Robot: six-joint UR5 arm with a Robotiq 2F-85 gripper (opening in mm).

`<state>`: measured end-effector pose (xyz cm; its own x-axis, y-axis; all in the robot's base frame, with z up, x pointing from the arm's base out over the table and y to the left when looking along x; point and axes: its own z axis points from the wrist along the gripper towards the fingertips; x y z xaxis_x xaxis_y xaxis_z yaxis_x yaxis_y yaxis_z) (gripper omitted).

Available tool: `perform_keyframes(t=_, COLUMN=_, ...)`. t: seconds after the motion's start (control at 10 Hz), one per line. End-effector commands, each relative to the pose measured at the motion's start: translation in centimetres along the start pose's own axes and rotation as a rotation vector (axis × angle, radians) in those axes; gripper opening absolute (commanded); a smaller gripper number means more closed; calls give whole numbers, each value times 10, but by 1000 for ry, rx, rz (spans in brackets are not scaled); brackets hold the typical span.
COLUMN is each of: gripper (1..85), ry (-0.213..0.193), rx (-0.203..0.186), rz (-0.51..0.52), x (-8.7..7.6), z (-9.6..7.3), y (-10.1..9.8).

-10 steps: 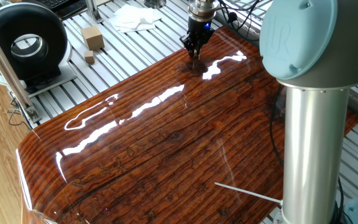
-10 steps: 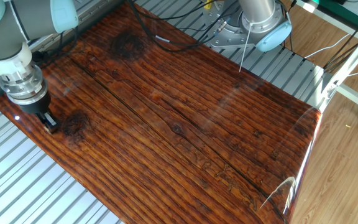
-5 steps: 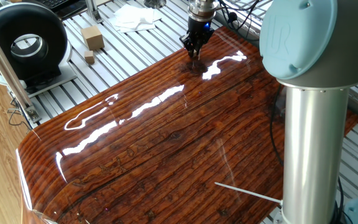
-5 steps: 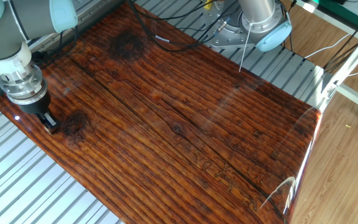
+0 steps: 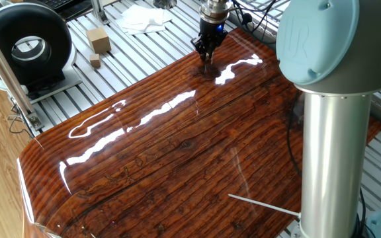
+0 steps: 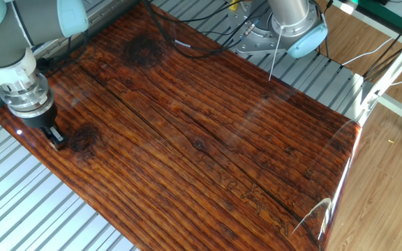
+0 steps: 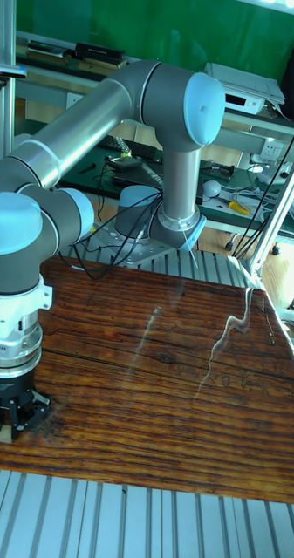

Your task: Hold a small block with the gripper and sweep it from left to right on the table

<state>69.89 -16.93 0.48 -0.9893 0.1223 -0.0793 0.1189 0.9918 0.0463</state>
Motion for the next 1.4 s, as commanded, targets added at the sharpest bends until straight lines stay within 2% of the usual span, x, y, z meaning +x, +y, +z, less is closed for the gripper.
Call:
perform_keyframes(t=0.0, gripper=10, ry=2, rx=-18, rz=9, x=-1, z=-4, y=1)
perform_keyframes(t=0.1, gripper=10, ry=4, rx=-28, rz=10, x=-2, z=-3, y=2)
perform_keyframes(t=0.2, gripper=10, ry=-6, rx=-10, rz=9, x=-2, z=1, y=1)
perform_keyframes(t=0.6, gripper=10, ry=-7, rx=-2, rz=8, x=0, z=0, y=4)
perform_keyframes(t=1.0, gripper=10, ry=1, rx=-23, rz=10, x=-2, z=-2, y=3)
perform_keyframes(t=1.3, gripper=10, ry=-9, rx=-7, rz=5, x=-2, z=2, y=1)
